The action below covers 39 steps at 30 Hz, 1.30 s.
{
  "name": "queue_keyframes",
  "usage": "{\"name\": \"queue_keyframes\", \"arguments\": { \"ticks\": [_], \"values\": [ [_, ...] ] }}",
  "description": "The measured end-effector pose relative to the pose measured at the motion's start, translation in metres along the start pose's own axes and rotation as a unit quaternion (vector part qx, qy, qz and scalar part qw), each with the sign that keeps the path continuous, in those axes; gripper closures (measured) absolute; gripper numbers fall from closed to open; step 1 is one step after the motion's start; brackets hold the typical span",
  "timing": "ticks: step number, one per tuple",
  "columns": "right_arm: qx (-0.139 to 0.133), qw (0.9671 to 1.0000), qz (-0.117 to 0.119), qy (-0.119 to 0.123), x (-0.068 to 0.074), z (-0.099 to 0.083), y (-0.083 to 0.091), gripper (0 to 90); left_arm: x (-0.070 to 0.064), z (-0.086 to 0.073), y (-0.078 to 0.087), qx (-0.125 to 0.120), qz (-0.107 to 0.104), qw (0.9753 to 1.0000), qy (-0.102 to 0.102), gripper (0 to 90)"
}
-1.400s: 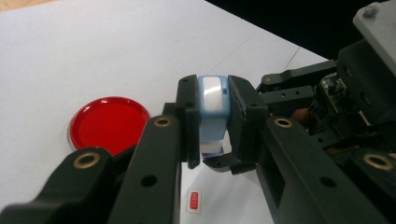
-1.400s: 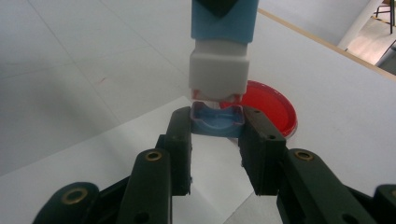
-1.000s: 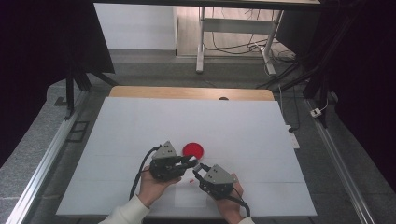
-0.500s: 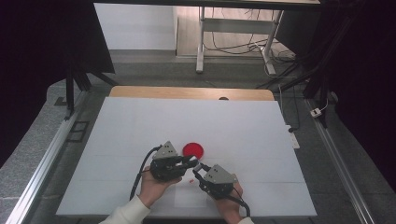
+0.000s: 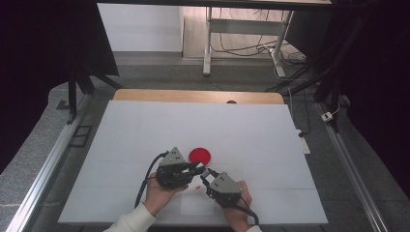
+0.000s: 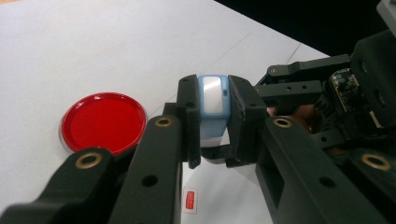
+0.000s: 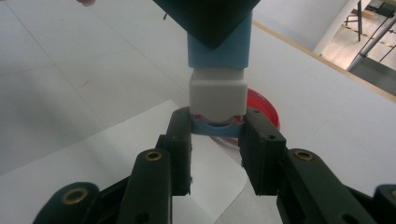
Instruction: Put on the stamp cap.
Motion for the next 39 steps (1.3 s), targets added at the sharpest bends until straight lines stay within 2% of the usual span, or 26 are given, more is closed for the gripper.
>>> {"name": "queue_keyframes", "arguments": {
  "ticks": [8, 14, 18, 28, 33, 36, 39],
  "values": [
    [0.003, 0.9999, -0.009, 0.012, 0.0023, 0.0005, 0.0007, 64.9, 0.0024, -0.0006, -0.0006, 0.003, -0.011, 0.9999, 0.011, 75.5],
    [0.001, 0.9997, -0.004, 0.025, 0.0024, 0.0009, 0.0011, 64.9, 0.0037, -0.0026, -0.0024, 0.006, -0.017, 0.9998, 0.013, 75.6],
    [-0.002, 0.9997, -0.003, 0.023, 0.0028, 0.0016, 0.0012, 64.9, 0.0038, -0.004, -0.0039, 0.008, -0.02, 0.9997, 0.015, 75.7],
    [0.014, 0.9995, 0.003, 0.027, 0.0027, 0.0015, 0.0013, 64.6, 0.0047, -0.0066, -0.0067, 0.012, -0.02, 0.9996, 0.017, 75.7],
    [0.018, 0.9995, 0.019, 0.018, -0.0003, -0.0003, 0.0005, 64.1, 0.0067, -0.0052, -0.0039, 0.005, -0.024, 0.9994, 0.024, 75.5],
    [0.017, 0.9993, 0.031, 0.016, -0.0017, -0.0002, -0.0001, 63.0, 0.0061, -0.0051, -0.004, 0.003, -0.022, 0.9996, 0.02, 75.4],
    [0.024, 0.9986, 0.046, 0.008, -0.0038, -0.0018, -0.0014, 57.3, 0.0058, -0.0042, -0.003, -0.002, -0.025, 0.9994, 0.022, 75.4]
  ]
}}
Point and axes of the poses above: each handheld gripper's, and its own axes: y roughly backward along the jaws, z roughly out of its top, x roughly to its left, the point moved 4 cm from there along -y, roughly forward along the jaws, and after that the axes turned 7 degrees about y, right-handed, at the moved point
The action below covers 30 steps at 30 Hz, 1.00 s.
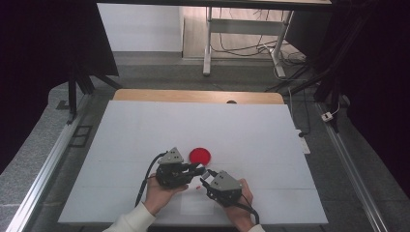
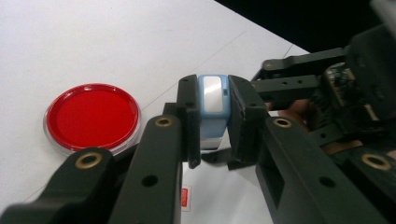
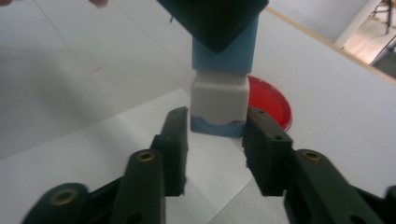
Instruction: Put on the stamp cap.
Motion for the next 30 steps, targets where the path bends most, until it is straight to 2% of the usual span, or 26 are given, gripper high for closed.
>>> {"name": "queue_keyframes", "arguments": {
  "ticks": [5, 8, 15, 23, 25, 30],
  "values": [
    [-0.002, 0.9999, 0.012, -0.007, -0.005, -0.003, 0.003, 51.6, 0.002, 0.003, 0.005, -0.006, 0.002, 1.0, -0.001, 75.4],
    [-0.016, 0.9995, 0.021, -0.015, -0.011, -0.006, 0.008, 49.8, 0.004, 0.004, 0.008, -0.011, 0.003, 0.9999, 0.0, 75.4],
    [0.001, 0.999, 0.025, -0.036, -0.034, -0.024, 0.025, 48.5, 0.007, 0.007, 0.016, -0.017, 0.008, 0.9998, -0.004, 75.4],
    [0.02, 0.9986, -0.001, -0.05, -0.059, -0.05, 0.054, 48.4, 0.008, 0.007, 0.018, -0.014, 0.006, 0.9998, -0.013, 75.4],
    [0.016, 0.9981, -0.007, -0.059, -0.065, -0.056, 0.062, 48.9, 0.008, 0.008, 0.019, -0.014, 0.009, 0.9997, -0.015, 75.3],
    [0.025, 0.9969, -0.028, -0.069, -0.08, -0.072, 0.081, 49.3, 0.009, 0.01, 0.023, -0.017, 0.014, 0.9995, -0.02, 75.3]
  ]
}}
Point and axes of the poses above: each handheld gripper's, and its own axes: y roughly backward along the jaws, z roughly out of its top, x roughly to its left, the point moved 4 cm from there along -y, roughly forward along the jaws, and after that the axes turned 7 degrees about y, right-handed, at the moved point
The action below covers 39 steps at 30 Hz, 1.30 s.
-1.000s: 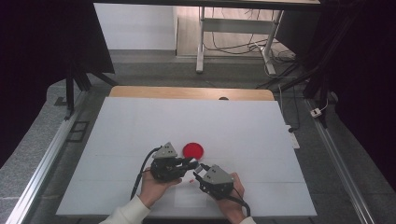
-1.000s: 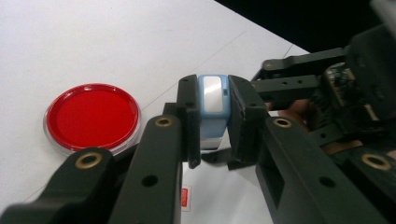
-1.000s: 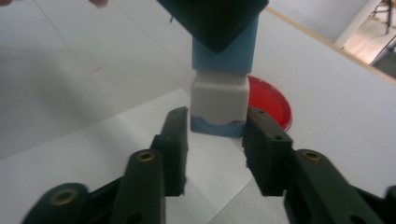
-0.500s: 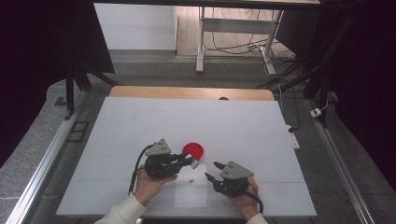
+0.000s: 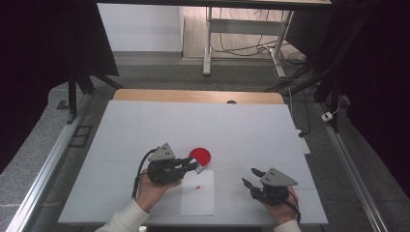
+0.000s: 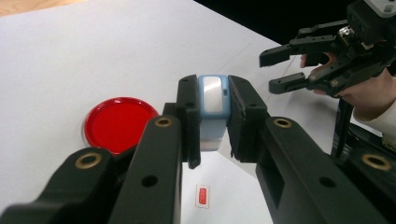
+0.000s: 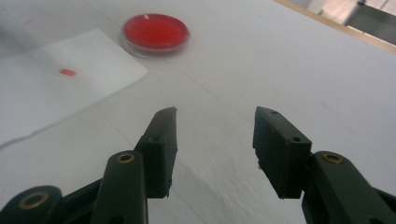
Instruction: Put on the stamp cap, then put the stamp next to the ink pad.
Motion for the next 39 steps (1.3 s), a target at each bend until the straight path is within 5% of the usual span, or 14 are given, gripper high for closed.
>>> {"name": "queue_keyframes", "arguments": {
  "ticks": [10, 27, 39],
  "values": [
    [0.01, 0.9992, -0.031, -0.023, -0.024, -0.024, 0.025, 49.6, 0.005, 0.003, 0.006, -0.005, 0.015, 0.9998, -0.009, 75.3],
    [0.023, 0.999, -0.028, -0.026, -0.031, -0.03, 0.023, 49.9, 0.023, 0.004, 0.013, -0.006, 0.049, 0.9987, -0.009, 75.2],
    [0.037, 0.9988, -0.025, -0.019, -0.029, -0.032, 0.017, 49.6, 0.062, -0.001, -0.006, 0.028, 0.119, 0.9925, -0.002, 75.2]
  ]
}}
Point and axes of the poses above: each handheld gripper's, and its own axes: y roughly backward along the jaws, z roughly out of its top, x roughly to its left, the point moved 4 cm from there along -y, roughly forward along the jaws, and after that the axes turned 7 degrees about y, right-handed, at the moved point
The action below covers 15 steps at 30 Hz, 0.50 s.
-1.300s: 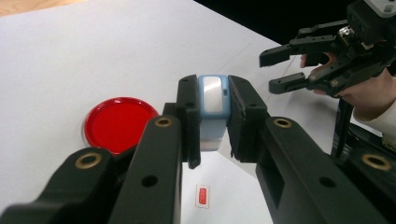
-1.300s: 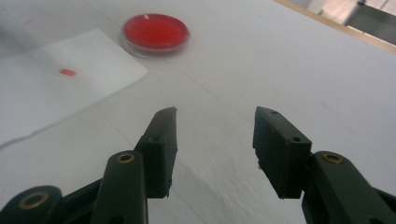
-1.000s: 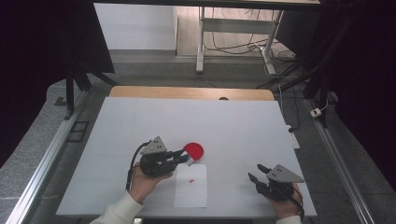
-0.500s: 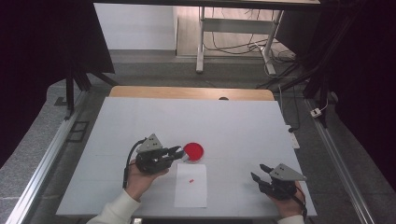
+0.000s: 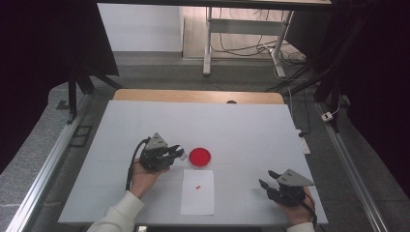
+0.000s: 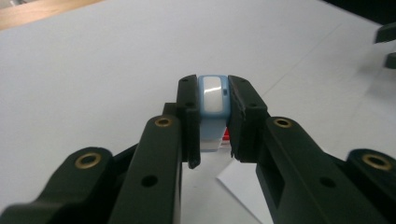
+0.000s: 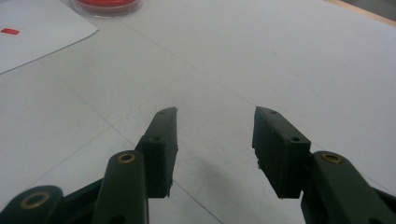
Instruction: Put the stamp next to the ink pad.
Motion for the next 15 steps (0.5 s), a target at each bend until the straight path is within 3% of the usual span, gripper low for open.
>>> {"name": "queue_keyframes", "arguments": {
  "ticks": [15],
  "values": [
    [0.007, 1.0, -0.002, -0.001, -0.001, -0.002, -0.002, 49.4, 0.021, 0.002, -0.022, 0.039, 0.023, 0.999, -0.005, 75.1]
  ]
}}
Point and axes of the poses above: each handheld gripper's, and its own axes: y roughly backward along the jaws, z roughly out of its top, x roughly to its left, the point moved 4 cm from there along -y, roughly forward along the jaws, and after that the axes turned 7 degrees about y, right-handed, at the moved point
